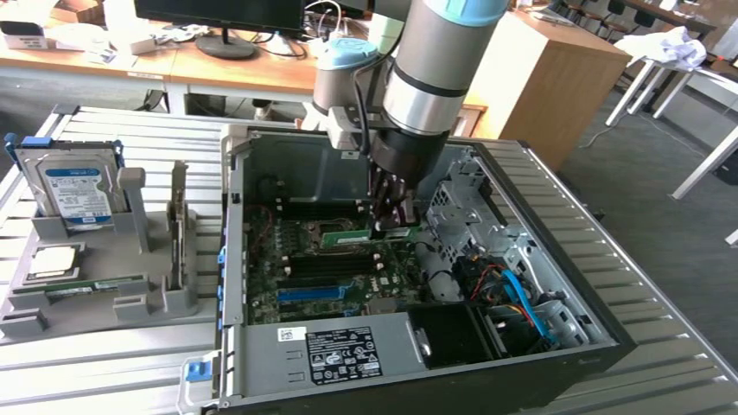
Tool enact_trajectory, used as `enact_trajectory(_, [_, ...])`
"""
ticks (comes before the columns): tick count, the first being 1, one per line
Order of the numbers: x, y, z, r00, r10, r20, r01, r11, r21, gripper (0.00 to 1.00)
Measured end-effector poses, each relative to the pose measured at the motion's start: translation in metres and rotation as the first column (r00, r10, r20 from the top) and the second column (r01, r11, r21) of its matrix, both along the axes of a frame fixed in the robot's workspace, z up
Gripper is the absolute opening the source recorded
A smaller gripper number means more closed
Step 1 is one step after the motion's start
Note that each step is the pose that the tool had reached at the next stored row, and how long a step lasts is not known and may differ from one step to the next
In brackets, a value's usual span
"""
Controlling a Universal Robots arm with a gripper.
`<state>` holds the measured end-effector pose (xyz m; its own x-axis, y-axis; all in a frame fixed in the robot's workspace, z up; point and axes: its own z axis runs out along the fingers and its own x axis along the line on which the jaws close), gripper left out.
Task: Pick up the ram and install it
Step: 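Insert the ram into the slot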
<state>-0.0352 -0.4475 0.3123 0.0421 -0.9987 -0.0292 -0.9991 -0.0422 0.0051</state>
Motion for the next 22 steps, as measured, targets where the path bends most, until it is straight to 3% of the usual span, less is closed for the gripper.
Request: enact_trajectory(22, [0.0000,0.0000,-0.0063,1.0000,0.000,0.0000,0.000,1.0000,0.0000,0.13])
